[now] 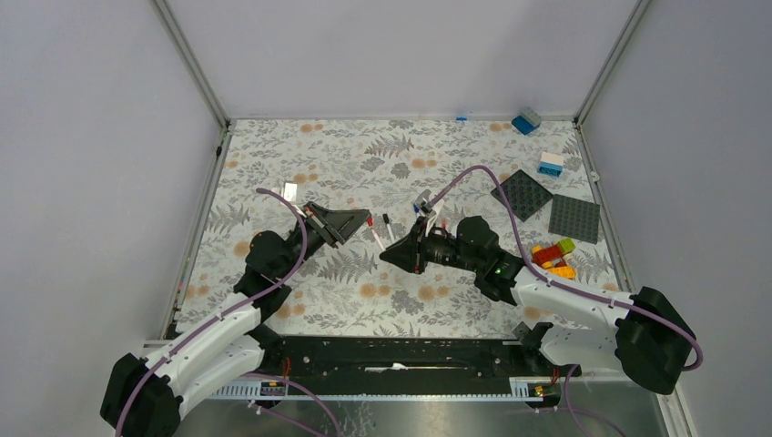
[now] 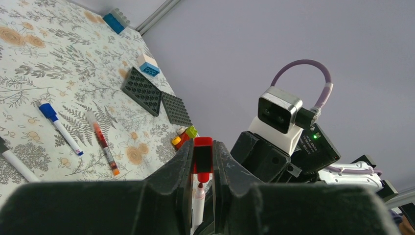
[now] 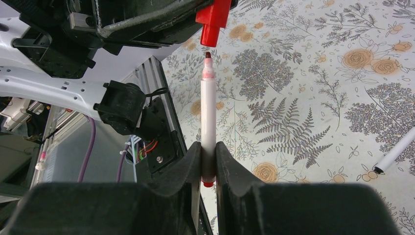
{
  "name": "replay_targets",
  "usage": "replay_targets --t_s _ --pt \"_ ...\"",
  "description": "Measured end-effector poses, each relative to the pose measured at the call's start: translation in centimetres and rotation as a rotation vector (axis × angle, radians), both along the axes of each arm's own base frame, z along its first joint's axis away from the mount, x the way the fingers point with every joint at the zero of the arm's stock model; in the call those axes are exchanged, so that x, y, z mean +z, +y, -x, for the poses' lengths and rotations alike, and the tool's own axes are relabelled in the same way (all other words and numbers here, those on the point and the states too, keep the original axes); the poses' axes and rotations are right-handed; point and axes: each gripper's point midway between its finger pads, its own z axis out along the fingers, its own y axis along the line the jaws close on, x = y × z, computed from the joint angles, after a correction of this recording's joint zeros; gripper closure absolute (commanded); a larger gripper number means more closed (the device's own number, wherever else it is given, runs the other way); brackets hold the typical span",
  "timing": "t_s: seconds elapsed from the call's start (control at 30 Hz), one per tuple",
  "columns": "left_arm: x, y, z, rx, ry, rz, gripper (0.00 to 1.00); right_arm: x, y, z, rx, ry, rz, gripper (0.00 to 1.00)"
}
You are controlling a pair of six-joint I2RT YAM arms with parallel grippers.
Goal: Insert the pens into the pen caps
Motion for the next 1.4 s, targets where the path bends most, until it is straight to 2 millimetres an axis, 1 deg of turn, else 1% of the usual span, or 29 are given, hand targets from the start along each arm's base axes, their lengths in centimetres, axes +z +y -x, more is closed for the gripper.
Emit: replay_targets --t_s 0.23,0.4,0.73,1.03,1.4 --pt "0.0 -0.1 0.1 -0.008 0.004 0.002 1.0 0.1 0.0 -0.1 -0.007 -0.001 0.0 1.0" --pt "0.0 -0.1 0.2 -0.011 0.004 0.003 1.0 0.7 0.1 -0.4 -0.013 -0.012 -0.011 1.0" --pt "-0.2 -0.2 0.2 -0.021 0.007 0.0 1.0 0.8 0.1 -0.5 -0.025 -0.014 -0.01 1.0" --pt "0.3 -0.3 0.2 -0.021 -0.01 0.02 1.0 1.2 0.5 -0.9 -0.036 -0.015 -0.016 1.0" --pt "0.3 -0.1 0.1 -0.016 -0.008 0.038 1.0 1.3 0.7 -1.1 -0.049 0.0 -0.02 1.0"
